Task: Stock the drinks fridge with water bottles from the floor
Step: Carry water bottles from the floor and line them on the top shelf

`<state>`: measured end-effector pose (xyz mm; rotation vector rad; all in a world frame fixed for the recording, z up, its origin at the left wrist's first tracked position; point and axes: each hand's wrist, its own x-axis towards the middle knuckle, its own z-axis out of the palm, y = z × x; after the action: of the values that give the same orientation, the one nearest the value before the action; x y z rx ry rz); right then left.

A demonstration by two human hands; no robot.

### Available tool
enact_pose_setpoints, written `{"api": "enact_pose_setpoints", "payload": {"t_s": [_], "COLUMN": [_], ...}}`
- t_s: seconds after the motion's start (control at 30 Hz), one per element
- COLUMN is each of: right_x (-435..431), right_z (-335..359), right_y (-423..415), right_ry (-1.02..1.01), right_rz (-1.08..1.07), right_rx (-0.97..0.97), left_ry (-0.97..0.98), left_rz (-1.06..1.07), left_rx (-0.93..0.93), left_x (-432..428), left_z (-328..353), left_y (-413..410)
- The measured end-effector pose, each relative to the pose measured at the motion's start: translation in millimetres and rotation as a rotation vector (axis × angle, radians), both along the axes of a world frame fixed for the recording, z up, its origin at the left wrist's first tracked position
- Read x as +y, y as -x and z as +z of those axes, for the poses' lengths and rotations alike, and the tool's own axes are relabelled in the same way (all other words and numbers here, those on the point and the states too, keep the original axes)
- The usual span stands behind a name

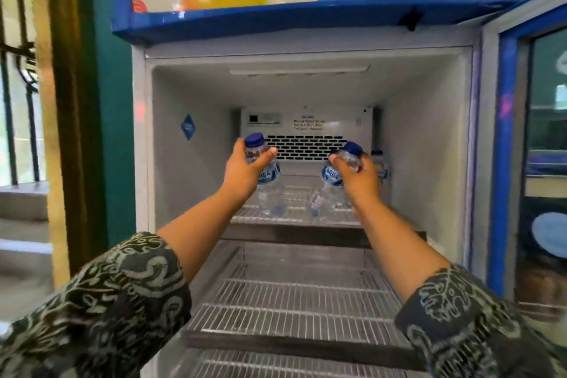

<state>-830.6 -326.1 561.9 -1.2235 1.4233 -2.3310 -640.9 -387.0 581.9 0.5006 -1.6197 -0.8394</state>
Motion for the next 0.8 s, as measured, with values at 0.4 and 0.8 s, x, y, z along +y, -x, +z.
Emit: {"api": "enact_pose_setpoints", "payload": {"t_s": [0.4,0.8], "right_x": [-96.3,-95.4], "right_z": [-4.1,40.5], "right_y": [15.0,57.9], "right_ry": [-0.368,-0.615], "right_rz": [-0.187,-0.3], "right_rx": [0.266,0.657], "left_ry": [0.024,0.103], "left_rz": [-0.096,-0.083], "left_rx": [-0.307,-0.174], "left_x": [-132.7,-152.3], "left_z": [-4.4,-31.9], "left_y": [48.2,70.0]}}
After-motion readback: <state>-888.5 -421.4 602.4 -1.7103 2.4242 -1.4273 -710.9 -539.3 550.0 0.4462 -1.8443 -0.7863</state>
